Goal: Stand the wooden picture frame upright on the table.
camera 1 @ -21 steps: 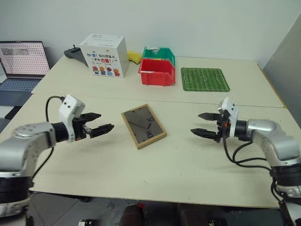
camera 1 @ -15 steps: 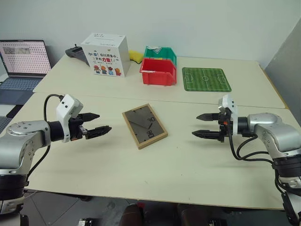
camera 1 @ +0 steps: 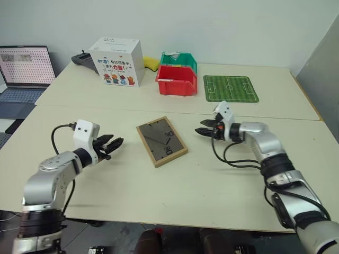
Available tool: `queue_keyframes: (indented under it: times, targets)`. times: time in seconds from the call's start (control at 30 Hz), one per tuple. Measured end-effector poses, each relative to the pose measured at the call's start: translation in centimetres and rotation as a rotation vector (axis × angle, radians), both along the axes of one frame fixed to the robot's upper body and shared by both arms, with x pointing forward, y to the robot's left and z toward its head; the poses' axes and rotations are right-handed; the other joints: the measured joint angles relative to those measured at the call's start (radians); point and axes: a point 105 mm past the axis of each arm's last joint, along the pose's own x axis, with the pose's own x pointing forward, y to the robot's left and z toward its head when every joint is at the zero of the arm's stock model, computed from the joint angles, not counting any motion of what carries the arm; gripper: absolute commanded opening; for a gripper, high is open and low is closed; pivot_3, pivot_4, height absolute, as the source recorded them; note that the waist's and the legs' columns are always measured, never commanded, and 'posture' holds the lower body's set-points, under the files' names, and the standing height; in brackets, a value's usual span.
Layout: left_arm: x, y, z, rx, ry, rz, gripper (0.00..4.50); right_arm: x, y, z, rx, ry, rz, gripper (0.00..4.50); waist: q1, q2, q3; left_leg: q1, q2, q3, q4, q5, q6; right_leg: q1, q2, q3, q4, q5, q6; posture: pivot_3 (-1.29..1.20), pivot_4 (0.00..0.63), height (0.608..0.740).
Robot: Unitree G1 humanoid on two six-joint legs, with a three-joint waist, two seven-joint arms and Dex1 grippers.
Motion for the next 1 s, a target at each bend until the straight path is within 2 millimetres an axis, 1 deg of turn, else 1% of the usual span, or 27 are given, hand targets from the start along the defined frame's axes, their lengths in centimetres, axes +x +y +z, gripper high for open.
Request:
queue_keyframes:
  times: [0.13, 0.17, 0.2, 0.23, 0.33, 0.37, 0.4, 0.5, 0.6, 0.77, 0.9, 1.0]
  targets:
    - [0.6, -1.9, -1.4, -0.046, 0.009, 0.076, 0.62, 0.2, 2.1, -1.8, -0.012, 0.018, 0.003, 0.33, 0.001, 0.000, 0.000, 0.000, 0.000, 0.000, 0.000, 0.000, 0.000, 0.000, 0.000, 0.000, 0.001, 0.000, 0.000, 0.00, 0.150, 0.740]
    - [0.7, -2.3, -1.7, -0.049, 0.016, 0.083, 0.52, 0.2, 2.5, -2.1, -0.010, 0.022, 0.006, 0.24, 0.000, 0.000, 0.000, 0.000, 0.000, 0.000, 0.000, 0.000, 0.000, 0.000, 0.000, 0.001, 0.001, 0.000, 0.000, 0.00, 0.150, 0.740]
    - [0.8, -2.6, -1.9, -0.051, 0.019, 0.085, 0.25, 0.2, 2.7, -2.3, -0.013, 0.024, 0.005, 0.00, 0.000, 0.000, 0.000, 0.000, 0.000, 0.001, 0.000, 0.000, 0.000, -0.001, 0.000, 0.001, 0.002, 0.000, 0.000, 0.00, 0.150, 0.740]
    - [0.8, -2.9, -2.0, -0.051, 0.022, 0.087, 0.05, 0.2, 2.8, -2.5, -0.016, 0.024, 0.004, 0.00, 0.000, 0.000, 0.000, 0.000, 0.000, 0.001, 0.000, 0.000, 0.000, -0.001, 0.000, 0.001, 0.003, 0.000, 0.000, 0.00, 0.150, 0.740]
    - [1.0, -3.0, -2.1, -0.051, 0.024, 0.100, 0.01, 0.3, 2.8, -2.6, -0.025, 0.016, 0.006, 0.00, -0.001, 0.000, 0.000, 0.000, 0.000, 0.002, 0.000, 0.000, 0.000, -0.003, 0.000, 0.001, 0.005, 0.000, 0.000, 0.00, 0.150, 0.740]
    - [1.2, -3.5, -2.4, -0.052, 0.034, 0.087, 0.01, 0.1, 3.1, -2.6, -0.022, 0.018, 0.015, 0.00, -0.001, 0.000, 0.000, 0.000, -0.001, 0.002, 0.000, 0.000, 0.000, -0.003, 0.000, 0.001, 0.005, 0.000, 0.000, 0.00, 0.150, 0.740]
    - [1.3, -4.3, -2.7, -0.058, 0.050, 0.061, 0.01, -0.2, 3.8, -2.7, -0.012, 0.025, 0.042, 0.00, -0.001, 0.000, 0.000, 0.000, -0.001, 0.002, 0.000, 0.000, -0.001, -0.003, 0.000, 0.001, 0.005, 0.000, 0.000, 0.00, 0.150, 0.740]
    - [1.4, -5.9, -3.1, -0.061, 0.066, 0.009, 0.01, -0.8, 4.8, -2.7, 0.002, 0.033, 0.087, 0.00, -0.001, 0.000, 0.000, 0.000, 0.000, 0.002, 0.000, 0.001, -0.001, -0.004, 0.000, 0.001, 0.006, 0.000, 0.000, 0.00, 0.150, 0.740]
    - [1.6, -6.8, -3.2, -0.044, 0.075, -0.027, 0.01, -1.2, 4.5, -2.7, 0.004, 0.031, 0.094, 0.00, 0.000, 0.000, 0.000, 0.000, 0.000, 0.002, 0.000, 0.001, -0.001, -0.004, 0.000, 0.001, 0.006, 0.000, 0.000, 0.00, 0.150, 0.740]
    - [1.8, -8.5, -3.3, -0.016, 0.080, -0.090, 0.01, -2.9, 3.0, -3.1, -0.016, 0.040, 0.106, 0.00, 0.007, -0.001, -0.001, 0.000, -0.001, 0.001, 0.000, 0.001, -0.001, -0.003, 0.000, 0.001, 0.005, 0.000, 0.000, 0.00, 0.150, 0.740]
    - [1.7, -9.8, -3.4, 0.007, 0.086, -0.152, 0.01, -4.5, 1.4, -3.3, -0.050, 0.049, 0.115, 0.00, 0.008, -0.001, -0.001, 0.000, -0.002, 0.001, 0.000, 0.001, 0.000, -0.003, 0.000, 0.001, 0.005, 0.000, 0.000, 0.00, 0.150, 0.740]
    - [1.1, -11.0, -3.4, 0.029, 0.105, -0.226, 0.01, -6.4, -0.2, -3.6, -0.086, 0.064, 0.114, 0.00, 0.009, -0.001, -0.001, 0.000, -0.002, 0.001, 0.000, 0.001, 0.000, -0.002, 0.001, 0.001, 0.005, 0.000, 0.000, 0.00, 0.150, 0.740]
